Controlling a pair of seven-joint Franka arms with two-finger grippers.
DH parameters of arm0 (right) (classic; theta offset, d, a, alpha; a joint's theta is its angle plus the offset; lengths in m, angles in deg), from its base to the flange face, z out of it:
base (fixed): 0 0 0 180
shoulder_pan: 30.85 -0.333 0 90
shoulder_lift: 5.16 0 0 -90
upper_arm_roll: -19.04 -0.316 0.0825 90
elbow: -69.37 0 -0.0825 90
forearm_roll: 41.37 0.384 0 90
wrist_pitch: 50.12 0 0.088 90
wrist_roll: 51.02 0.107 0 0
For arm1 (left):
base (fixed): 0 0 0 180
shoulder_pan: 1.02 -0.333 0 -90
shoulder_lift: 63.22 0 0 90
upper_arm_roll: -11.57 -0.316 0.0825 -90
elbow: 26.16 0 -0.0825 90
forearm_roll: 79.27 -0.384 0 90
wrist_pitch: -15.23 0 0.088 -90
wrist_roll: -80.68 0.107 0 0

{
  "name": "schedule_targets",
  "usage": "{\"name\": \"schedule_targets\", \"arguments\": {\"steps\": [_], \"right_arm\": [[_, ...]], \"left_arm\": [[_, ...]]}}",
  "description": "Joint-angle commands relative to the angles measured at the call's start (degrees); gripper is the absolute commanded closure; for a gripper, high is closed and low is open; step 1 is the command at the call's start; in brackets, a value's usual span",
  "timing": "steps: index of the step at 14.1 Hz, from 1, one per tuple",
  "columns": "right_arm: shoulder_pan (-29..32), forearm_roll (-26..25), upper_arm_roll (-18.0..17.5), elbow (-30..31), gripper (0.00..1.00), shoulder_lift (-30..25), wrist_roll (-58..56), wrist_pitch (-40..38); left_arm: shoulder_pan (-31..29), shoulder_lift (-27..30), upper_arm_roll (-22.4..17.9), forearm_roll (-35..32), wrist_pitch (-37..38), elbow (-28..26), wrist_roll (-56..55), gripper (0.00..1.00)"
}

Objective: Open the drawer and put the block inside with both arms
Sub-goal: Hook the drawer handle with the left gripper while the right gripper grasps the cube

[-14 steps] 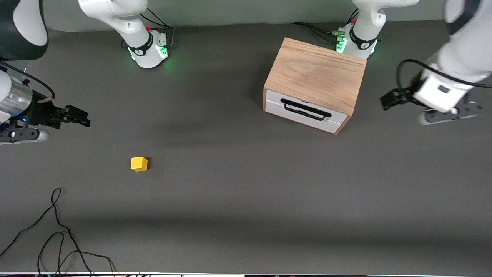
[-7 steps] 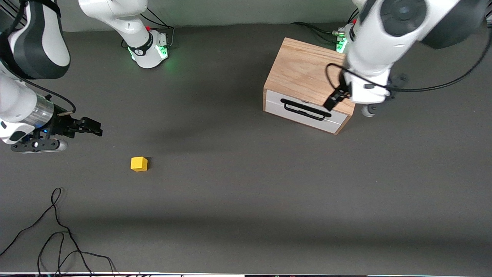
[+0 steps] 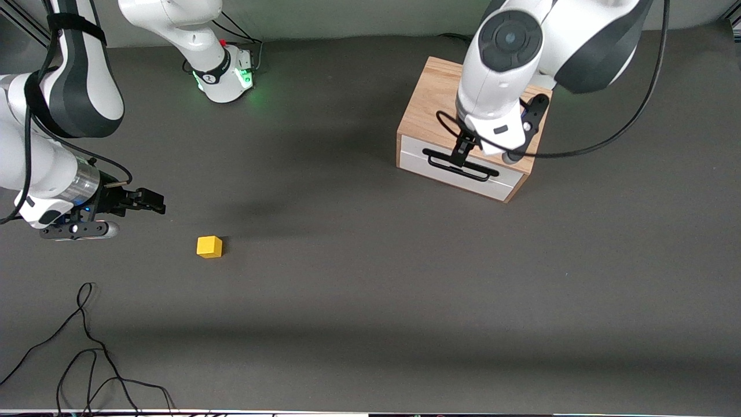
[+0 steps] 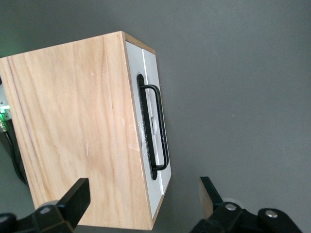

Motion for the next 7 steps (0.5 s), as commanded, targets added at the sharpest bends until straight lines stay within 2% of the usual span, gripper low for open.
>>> {"name": "schedule_targets", "arguments": {"steps": [1, 4, 7], "right_arm": [[-1.00, -0.68, 0.10, 0.05, 0.00, 1.28, 1.12, 2.44], [-1.00, -0.77, 0.19, 0.22, 0.00, 3.74, 0.42, 5.07], [-1.00, -0.77, 0.19, 0.66, 0.00, 6.64, 0.51, 8.67]], "left_arm": [[-0.36, -3.40, -0.52, 0.34, -0.47, -0.16, 0.80, 0.00], [-2.03, -3.85, -0.70, 0.08, -8.63, -7.26, 2.40, 0.00], [-2.04, -4.98, -0.78, -0.54, -14.18, -11.06, 1.70, 0.00]]}}
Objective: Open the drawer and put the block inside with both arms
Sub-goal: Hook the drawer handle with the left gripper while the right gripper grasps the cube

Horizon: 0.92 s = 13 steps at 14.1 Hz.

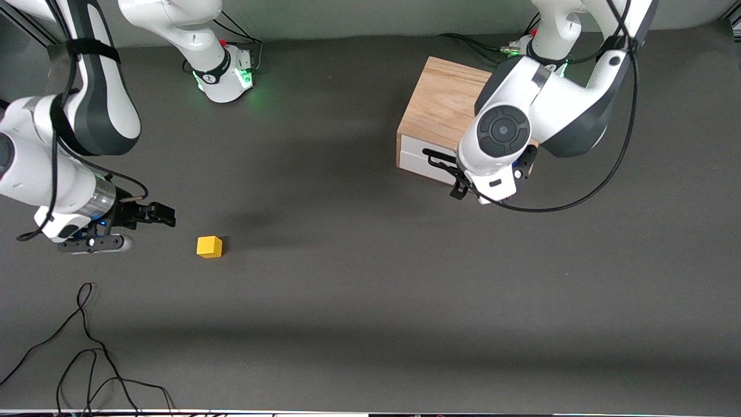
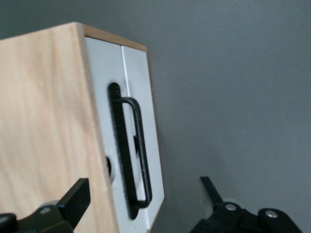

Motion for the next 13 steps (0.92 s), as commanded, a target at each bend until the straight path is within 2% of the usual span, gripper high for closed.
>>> {"name": "schedule_targets", "arguments": {"steps": [1, 8, 11, 13], "right_arm": [[-0.48, -0.77, 0.24, 0.51, 0.00, 2.77, 0.43, 3.65], [-0.57, -0.77, 0.24, 4.89, 0.00, 8.83, 0.42, 14.98], [-0.66, -0.77, 0.24, 9.81, 0.00, 11.47, 0.42, 24.46], [-0.66, -0.77, 0.24, 10.00, 0.00, 14.19, 0.34, 27.73]], "left_arm": [[0.08, -0.20, -0.08, -0.60, -4.05, -3.29, -0.06, 0.00], [1.39, -5.03, -0.08, -3.68, -8.19, -3.47, -5.68, 0.00], [2.10, -5.74, -0.08, -3.77, -8.19, -4.52, -6.74, 0.00], [2.63, -6.70, -0.08, -3.77, -8.19, -4.79, -6.83, 0.00]]}}
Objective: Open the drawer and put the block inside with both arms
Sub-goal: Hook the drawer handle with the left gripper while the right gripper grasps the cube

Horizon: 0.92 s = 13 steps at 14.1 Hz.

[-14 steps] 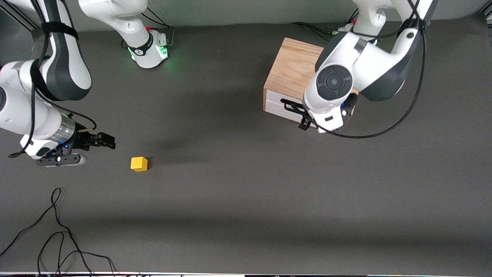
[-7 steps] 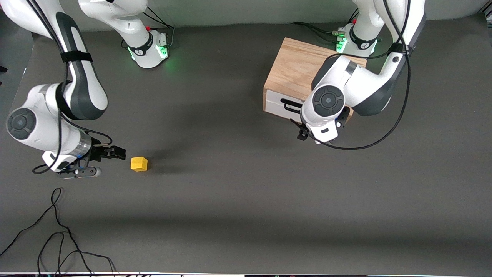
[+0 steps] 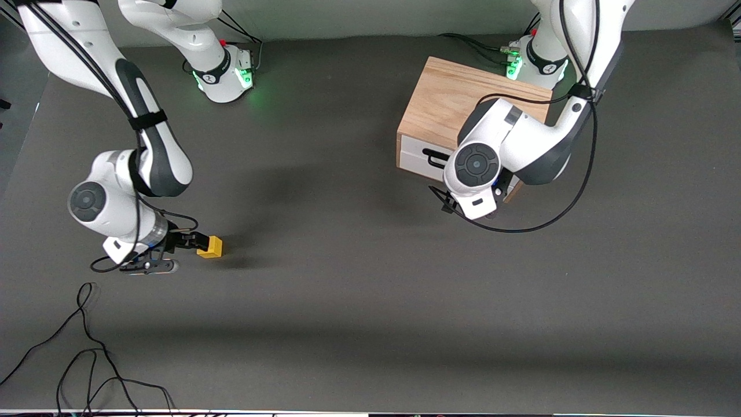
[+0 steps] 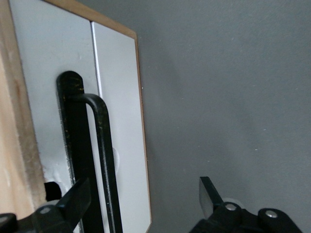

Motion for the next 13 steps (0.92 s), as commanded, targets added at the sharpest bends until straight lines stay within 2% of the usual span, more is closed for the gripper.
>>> {"name": "schedule_targets", "arguments": {"steps": [1, 8, 13], "right_arm": [[-0.56, -0.77, 0.15, 0.64, 0.00, 2.44, 0.34, 4.06], [-2.14, -0.77, 0.24, 0.82, 0.00, 6.22, 0.87, 7.41], [-2.05, -0.77, 0.24, 1.16, 0.00, 6.40, 0.60, 7.50]], "left_arm": [[0.98, -0.66, -0.23, -0.96, -0.73, -1.18, -1.72, 0.00], [1.34, -1.98, -0.23, -1.84, -3.10, -1.89, -1.72, 0.00], [1.16, -3.56, -0.31, -3.33, -4.51, -0.49, -1.72, 0.00]]}}
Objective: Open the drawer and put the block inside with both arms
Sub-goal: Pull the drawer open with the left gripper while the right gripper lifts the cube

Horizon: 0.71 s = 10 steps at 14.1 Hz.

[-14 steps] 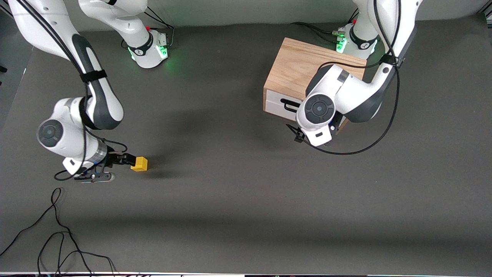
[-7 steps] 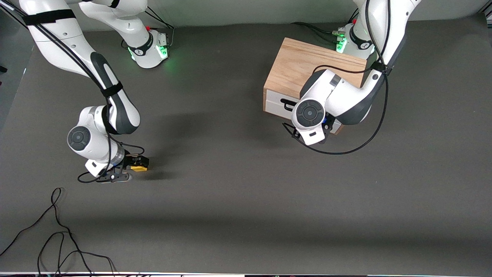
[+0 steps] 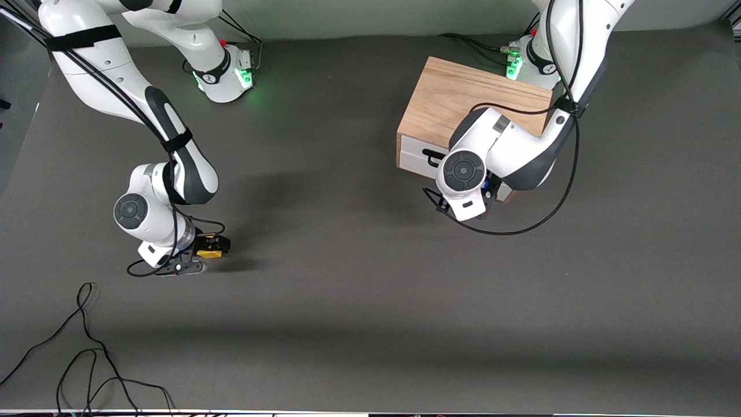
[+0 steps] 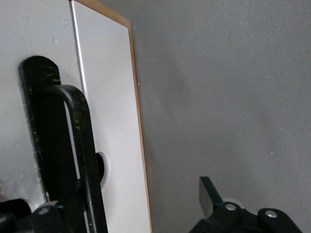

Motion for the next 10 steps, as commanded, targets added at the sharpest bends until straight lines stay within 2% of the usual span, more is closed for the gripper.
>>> {"name": "schedule_targets", "arguments": {"steps": [1, 3, 9, 10], "right_arm": [[-0.19, -0.68, 0.18, 0.73, 0.00, -0.07, 0.60, 1.05], [-0.10, -0.68, 0.18, 1.09, 0.00, 0.02, 0.60, 1.74], [0.08, -0.77, 0.36, 1.88, 0.00, 0.81, 0.17, 4.64], [0.08, -0.77, 0.36, 1.88, 0.03, 0.90, 0.17, 4.82]], "left_arm": [[0.42, -1.50, -0.35, -1.86, -1.29, 1.57, -1.29, 0.00], [0.42, -2.90, -0.35, -2.91, -1.29, 3.23, -1.29, 0.00], [1.13, -9.31, -0.26, -6.60, -1.29, 12.72, -1.11, 0.00], [1.39, -10.54, -0.26, -7.04, -1.29, 14.56, -1.11, 0.00]]}}
